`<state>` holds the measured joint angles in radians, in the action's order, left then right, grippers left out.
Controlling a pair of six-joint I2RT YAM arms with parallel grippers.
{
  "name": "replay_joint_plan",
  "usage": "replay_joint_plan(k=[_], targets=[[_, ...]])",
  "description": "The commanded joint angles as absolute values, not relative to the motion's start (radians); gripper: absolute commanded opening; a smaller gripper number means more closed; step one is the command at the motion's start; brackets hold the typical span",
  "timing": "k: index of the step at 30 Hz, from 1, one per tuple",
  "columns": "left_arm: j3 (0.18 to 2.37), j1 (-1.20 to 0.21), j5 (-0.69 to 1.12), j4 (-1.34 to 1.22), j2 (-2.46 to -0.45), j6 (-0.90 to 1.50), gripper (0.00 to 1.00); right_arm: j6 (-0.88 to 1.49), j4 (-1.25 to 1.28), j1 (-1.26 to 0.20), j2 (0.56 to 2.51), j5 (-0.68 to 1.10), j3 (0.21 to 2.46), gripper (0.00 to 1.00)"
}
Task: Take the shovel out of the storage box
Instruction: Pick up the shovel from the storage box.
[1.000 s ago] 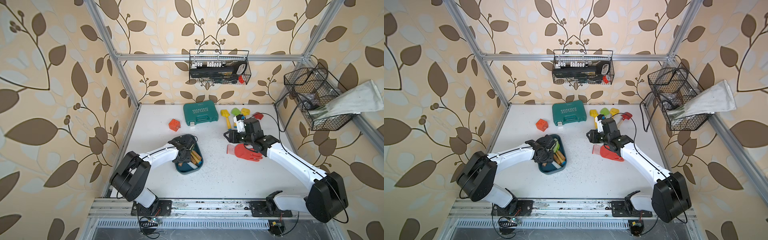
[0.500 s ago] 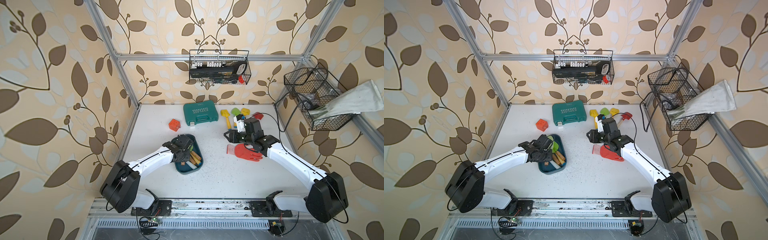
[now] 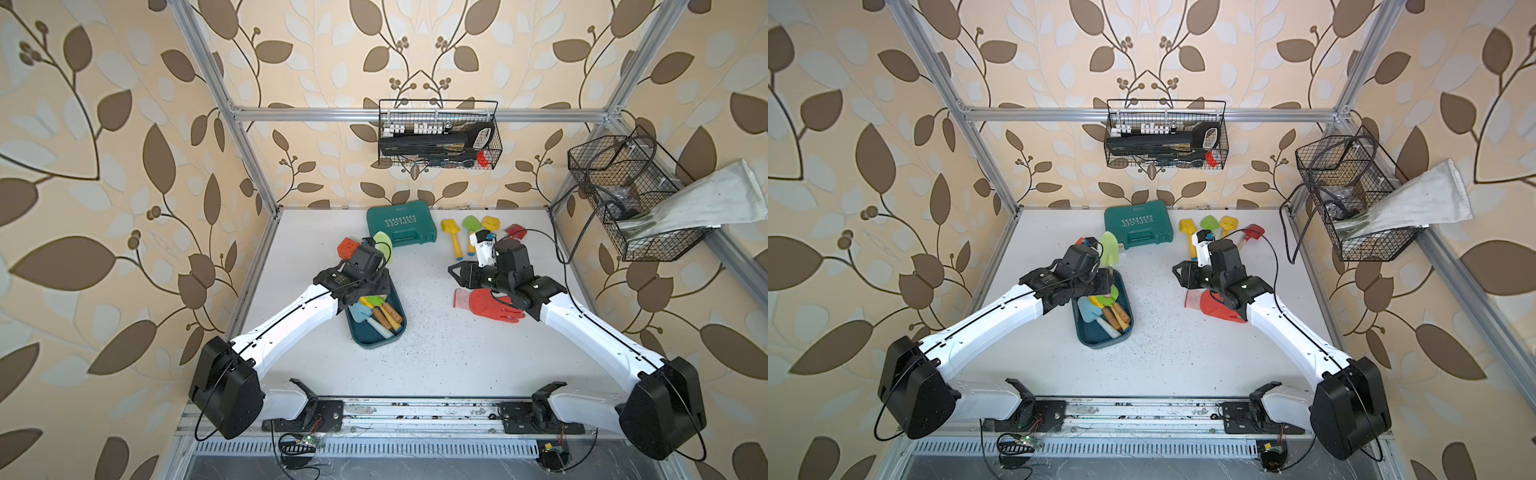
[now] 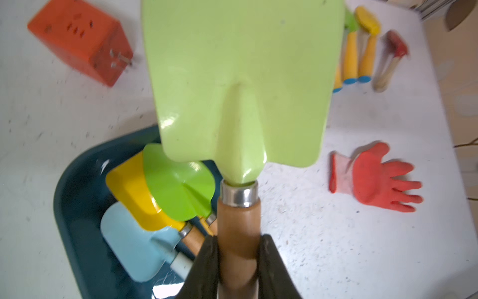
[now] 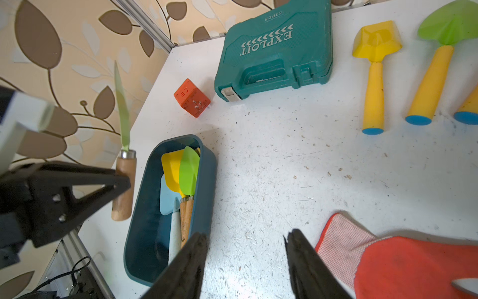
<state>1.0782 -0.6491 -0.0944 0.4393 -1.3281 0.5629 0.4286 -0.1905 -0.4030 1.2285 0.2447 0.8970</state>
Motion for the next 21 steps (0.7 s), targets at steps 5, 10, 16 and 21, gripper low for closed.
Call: replay_joint_plan(k=[5,10,16,21], targets=[[1.109,-0.658,0.065,0.134,-1.338,0.445,0.0,0.462,0.045,-0.409,1.198,0.479,0.83,0.55],[1.111,-0.658,0.204,0.041,-1.333,0.412,0.0,0.464,0.111,-0.44,1.216,0.564,0.827,0.55],[1.044,-0.658,0.297,-0.065,-1.309,0.407,0.0,0.487,0.186,-0.45,1.184,0.592,0.796,0.57],[1.03,-0.658,0.32,-0.118,-1.294,0.426,0.0,0.494,0.211,-0.453,1.215,0.644,0.795,0.57]])
